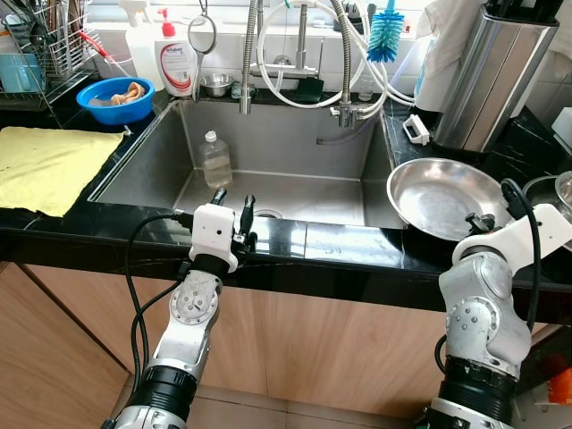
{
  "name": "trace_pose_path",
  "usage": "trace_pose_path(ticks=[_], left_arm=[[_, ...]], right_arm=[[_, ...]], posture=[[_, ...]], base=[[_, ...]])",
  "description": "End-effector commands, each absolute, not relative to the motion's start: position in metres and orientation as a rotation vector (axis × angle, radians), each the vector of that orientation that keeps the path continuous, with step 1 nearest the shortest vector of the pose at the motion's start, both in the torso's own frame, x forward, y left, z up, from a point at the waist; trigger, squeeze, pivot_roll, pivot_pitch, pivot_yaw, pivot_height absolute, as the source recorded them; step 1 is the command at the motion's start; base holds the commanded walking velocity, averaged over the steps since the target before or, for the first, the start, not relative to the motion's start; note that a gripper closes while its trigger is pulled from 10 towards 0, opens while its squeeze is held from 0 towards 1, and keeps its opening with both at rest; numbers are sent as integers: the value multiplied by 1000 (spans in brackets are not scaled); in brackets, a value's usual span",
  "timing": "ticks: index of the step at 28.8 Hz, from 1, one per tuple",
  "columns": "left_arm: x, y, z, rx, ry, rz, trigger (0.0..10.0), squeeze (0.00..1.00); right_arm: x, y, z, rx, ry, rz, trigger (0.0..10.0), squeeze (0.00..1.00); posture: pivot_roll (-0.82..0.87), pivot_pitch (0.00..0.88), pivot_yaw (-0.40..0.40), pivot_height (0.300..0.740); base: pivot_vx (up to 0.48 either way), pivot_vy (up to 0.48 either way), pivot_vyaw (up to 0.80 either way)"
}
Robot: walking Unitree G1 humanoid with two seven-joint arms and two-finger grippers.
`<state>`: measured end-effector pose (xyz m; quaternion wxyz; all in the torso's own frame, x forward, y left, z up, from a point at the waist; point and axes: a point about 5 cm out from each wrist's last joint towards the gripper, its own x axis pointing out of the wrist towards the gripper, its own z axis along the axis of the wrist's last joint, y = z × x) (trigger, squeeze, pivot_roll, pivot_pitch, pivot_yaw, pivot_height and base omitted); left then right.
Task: Kitchen organization
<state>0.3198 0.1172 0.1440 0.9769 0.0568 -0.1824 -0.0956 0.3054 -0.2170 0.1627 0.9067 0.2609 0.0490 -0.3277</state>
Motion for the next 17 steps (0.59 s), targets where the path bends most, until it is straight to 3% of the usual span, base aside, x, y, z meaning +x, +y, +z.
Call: trace_pose_path(ticks=[1,9,10,17], left_arm=[[320,119,140,136,-344,-189,10000,0],[321,120,142,134,-356,-176,10000,0],[321,120,142,134,-356,-175,10000,0],[323,119,144,132,-361,-171,10000,0]], right_arm=[[308,-213,162,554,111,-662,0,0],[317,-208,176,539,21,-566,0,0],[319,-207,179,517,7,-557,10000,0],[339,-198,194,447,-63,-457,10000,0]], posture=[[-153,0,-36,706],[-151,0,-41,706],[-152,0,-41,706],[-151,0,-43,706]], base=[[0,0,0],[0,0,0],[0,0,0],[0,0,0]])
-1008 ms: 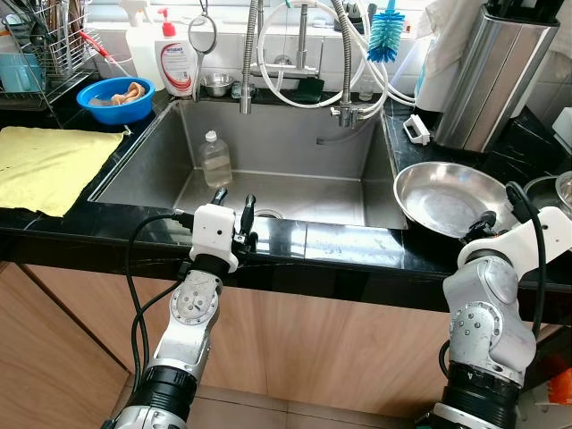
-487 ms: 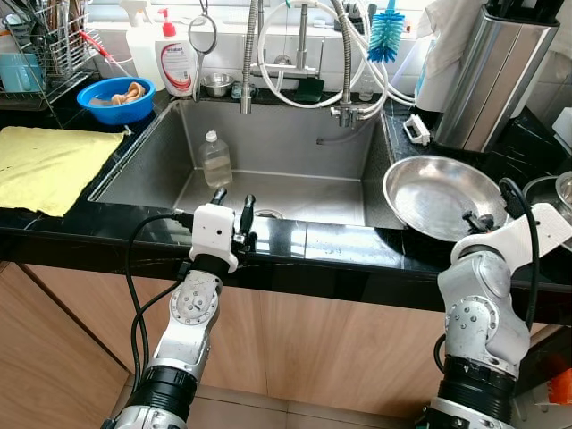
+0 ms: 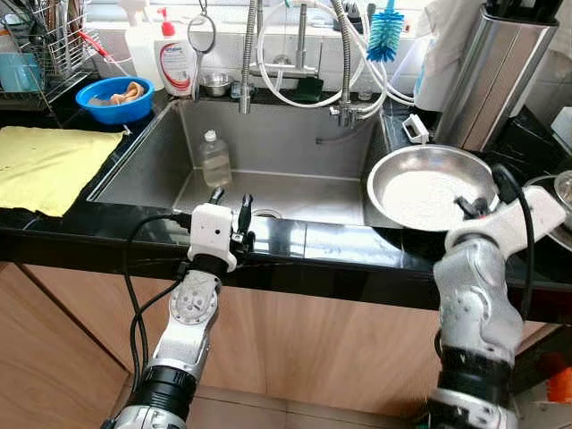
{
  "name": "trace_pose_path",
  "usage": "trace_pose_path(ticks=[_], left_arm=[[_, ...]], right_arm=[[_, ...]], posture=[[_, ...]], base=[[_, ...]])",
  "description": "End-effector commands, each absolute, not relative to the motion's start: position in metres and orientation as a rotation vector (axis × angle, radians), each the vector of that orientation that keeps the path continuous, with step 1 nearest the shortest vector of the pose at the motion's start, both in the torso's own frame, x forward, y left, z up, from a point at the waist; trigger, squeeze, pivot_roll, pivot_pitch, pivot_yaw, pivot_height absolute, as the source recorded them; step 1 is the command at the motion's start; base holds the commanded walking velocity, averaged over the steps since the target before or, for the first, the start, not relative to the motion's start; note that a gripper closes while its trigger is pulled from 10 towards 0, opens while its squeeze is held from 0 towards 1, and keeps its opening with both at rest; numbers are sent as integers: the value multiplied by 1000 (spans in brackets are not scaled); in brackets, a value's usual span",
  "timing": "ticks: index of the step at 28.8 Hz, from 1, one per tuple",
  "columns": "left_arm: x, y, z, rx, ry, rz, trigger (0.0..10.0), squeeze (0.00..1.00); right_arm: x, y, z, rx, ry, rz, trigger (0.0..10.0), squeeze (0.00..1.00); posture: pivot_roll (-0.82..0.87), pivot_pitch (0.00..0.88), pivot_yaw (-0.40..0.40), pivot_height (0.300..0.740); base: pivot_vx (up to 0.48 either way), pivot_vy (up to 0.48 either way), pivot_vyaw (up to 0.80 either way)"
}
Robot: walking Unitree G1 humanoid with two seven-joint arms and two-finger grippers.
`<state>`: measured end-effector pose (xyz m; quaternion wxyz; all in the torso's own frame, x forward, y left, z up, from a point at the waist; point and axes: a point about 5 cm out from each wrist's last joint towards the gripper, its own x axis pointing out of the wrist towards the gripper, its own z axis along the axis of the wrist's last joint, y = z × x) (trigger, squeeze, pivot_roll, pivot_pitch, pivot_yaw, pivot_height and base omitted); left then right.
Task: Kitchen organization
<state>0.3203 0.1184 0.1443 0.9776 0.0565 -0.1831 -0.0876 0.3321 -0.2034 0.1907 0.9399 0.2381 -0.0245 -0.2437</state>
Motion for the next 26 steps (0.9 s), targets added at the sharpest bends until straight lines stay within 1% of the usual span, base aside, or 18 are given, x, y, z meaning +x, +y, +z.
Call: trace_pose_path(ticks=[1,3,7,10,17,21,24,26], left_arm=[[323,119,144,132,-363,-171,10000,0],[323,118,145,132,-366,-170,10000,0],[324,119,146,128,-372,-165,10000,0],[323,119,146,127,-373,-162,10000,0],[321,120,144,125,-370,-152,10000,0],[319,118,142,125,-366,-166,10000,0],[317,116,140,122,-360,-176,10000,0],[316,115,140,122,-360,-180,10000,0]], right_arm=[[341,-197,194,428,-54,-451,10000,0],[345,-196,193,426,-38,-446,10000,0],[358,-191,201,377,-76,-379,10000,0],[362,-190,206,388,-94,-367,10000,0],[364,-189,201,373,-103,-343,10000,0],[362,-181,197,339,-108,-294,10000,0],[359,-172,191,276,-110,-240,10000,0],[356,-171,187,253,-102,-232,10000,0]], posture=[[-148,0,-44,706],[-144,0,-45,706],[-142,0,-48,706],[-139,0,-50,706],[-127,0,-52,706],[-140,0,-44,706],[-145,0,-40,706],[-144,0,-41,706]], base=[[0,0,0],[0,0,0],[0,0,0],[0,0,0],[0,0,0],[0,0,0],[0,0,0],[0,0,0]])
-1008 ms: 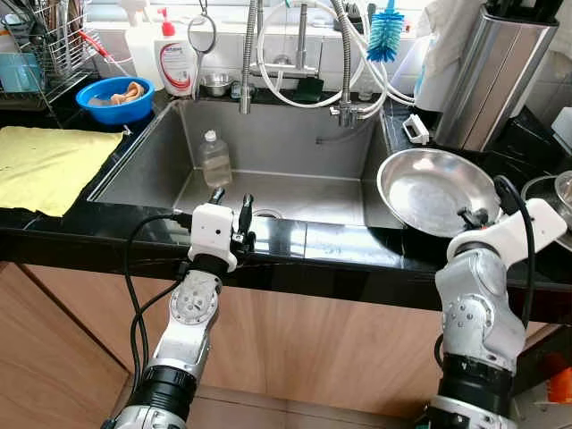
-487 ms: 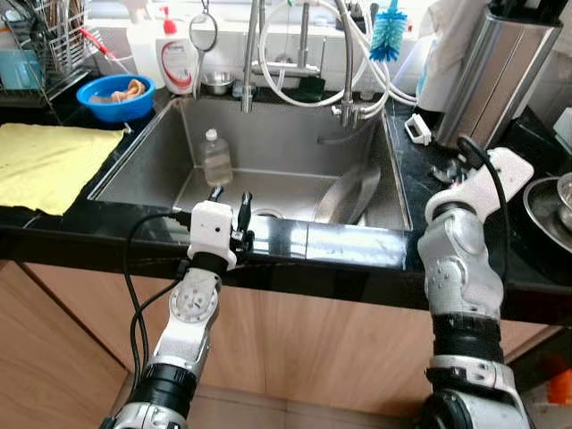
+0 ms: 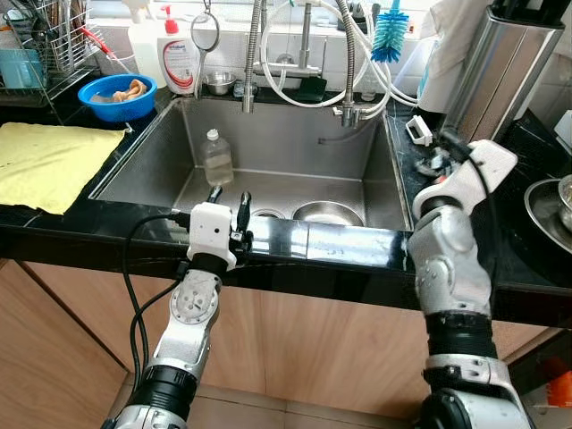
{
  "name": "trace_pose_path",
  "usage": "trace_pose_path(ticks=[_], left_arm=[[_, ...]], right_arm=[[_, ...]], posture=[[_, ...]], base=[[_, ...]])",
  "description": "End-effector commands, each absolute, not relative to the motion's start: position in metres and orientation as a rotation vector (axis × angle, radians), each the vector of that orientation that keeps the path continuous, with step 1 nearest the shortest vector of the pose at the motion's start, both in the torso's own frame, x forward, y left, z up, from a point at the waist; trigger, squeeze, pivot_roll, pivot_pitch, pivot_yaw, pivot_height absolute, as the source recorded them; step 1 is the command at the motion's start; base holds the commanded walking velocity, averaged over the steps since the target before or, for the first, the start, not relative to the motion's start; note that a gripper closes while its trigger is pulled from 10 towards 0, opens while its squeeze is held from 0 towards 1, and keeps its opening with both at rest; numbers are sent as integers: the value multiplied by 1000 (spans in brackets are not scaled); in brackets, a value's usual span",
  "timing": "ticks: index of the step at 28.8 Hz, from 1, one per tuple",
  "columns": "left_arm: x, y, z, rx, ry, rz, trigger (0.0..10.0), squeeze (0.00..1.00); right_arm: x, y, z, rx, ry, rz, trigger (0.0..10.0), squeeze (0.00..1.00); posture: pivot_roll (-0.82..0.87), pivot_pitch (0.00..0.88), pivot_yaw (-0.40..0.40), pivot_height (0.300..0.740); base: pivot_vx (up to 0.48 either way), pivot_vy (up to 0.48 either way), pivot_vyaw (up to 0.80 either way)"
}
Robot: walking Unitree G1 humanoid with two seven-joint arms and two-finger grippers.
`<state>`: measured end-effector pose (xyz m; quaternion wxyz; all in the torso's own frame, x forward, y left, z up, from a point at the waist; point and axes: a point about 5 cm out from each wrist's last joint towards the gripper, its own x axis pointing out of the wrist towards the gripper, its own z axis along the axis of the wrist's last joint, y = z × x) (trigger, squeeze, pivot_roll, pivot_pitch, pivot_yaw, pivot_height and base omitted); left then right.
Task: Kitchen organization
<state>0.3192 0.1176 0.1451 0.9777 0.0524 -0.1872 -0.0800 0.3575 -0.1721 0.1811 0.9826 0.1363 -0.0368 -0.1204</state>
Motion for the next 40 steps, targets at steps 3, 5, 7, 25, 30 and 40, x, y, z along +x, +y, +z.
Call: trace_pose_path(ticks=[3,5,7,25,30,40], left_arm=[[316,116,141,121,-363,-179,10000,0],[316,116,141,121,-363,-179,10000,0],[315,116,141,118,-362,-180,10000,0],[315,107,138,113,-343,-241,10000,0],[315,106,138,112,-342,-242,10000,0],[315,108,137,115,-339,-245,10000,0]], right_arm=[[352,-171,187,219,-109,-223,10000,0],[351,-172,187,207,-108,-221,10000,0],[347,-180,188,153,-90,-214,10000,0],[323,-249,199,-43,135,-194,10000,1000],[323,-255,202,-47,151,-189,10000,1000],[324,-260,204,-69,158,-193,10000,1000]], posture=[[-148,0,-41,706],[-150,0,-40,706],[-157,0,-36,706],[-207,0,-18,706],[-202,0,-20,706],[-196,0,-19,706]], base=[[0,0,0],[0,0,0],[0,0,0],[0,0,0],[0,0,0],[0,0,0]])
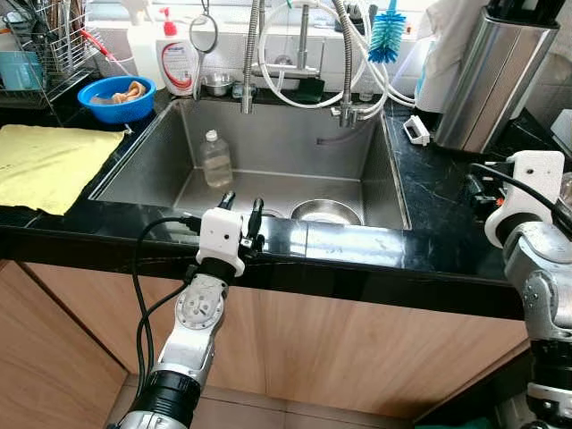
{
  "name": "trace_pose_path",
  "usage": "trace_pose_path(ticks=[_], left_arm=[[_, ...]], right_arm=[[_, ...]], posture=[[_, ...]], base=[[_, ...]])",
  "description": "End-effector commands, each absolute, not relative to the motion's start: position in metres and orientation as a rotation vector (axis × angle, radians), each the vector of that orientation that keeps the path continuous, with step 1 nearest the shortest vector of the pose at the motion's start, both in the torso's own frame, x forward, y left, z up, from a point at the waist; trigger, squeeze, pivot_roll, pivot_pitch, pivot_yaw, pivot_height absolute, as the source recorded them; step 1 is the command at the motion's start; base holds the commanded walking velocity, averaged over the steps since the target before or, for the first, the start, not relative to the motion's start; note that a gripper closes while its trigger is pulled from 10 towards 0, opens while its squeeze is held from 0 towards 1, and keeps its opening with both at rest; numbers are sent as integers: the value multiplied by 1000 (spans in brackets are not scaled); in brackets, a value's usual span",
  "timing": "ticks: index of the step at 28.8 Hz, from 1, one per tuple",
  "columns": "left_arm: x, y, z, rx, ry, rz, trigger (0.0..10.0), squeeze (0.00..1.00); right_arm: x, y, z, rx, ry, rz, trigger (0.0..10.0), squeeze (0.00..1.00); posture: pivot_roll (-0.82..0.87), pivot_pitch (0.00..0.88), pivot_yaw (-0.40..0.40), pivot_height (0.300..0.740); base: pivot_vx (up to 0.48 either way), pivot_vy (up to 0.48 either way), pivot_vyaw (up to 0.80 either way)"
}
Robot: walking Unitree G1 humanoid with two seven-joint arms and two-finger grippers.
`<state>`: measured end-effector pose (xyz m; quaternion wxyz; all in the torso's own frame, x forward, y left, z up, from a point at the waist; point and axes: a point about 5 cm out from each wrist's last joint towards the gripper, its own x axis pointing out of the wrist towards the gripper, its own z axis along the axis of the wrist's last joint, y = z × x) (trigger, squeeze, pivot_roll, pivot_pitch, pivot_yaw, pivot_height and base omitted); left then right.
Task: Kitchen organization
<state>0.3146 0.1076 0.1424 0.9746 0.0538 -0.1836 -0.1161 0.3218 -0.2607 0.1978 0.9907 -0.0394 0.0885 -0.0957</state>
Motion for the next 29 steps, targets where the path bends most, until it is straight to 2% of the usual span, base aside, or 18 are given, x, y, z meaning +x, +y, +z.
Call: trace_pose_path(ticks=[1,9,10,11,23,29], left_arm=[[315,108,137,116,-339,-246,10000,0],[318,110,140,120,-341,-246,10000,0],[318,111,140,120,-340,-245,10000,0],[317,111,139,120,-338,-245,10000,0],[318,115,141,123,-334,-237,10000,0],[319,117,143,131,-335,-232,10000,0]], right_arm=[[324,-262,203,-67,162,-203,10000,1000],[325,-274,199,-59,187,-248,10000,1000],[325,-275,199,-63,193,-250,10000,592],[325,-277,199,-68,199,-256,10000,0],[322,-295,197,-63,204,-383,10000,0],[325,-285,192,-30,211,-372,10000,0]], posture=[[-196,0,-19,706],[-196,0,-16,706],[-197,0,-15,706],[-196,0,-14,706],[-187,0,-1,706],[-179,0,2,706]], base=[[0,0,0],[0,0,0],[0,0,0],[0,0,0],[0,0,0],[0,0,0]])
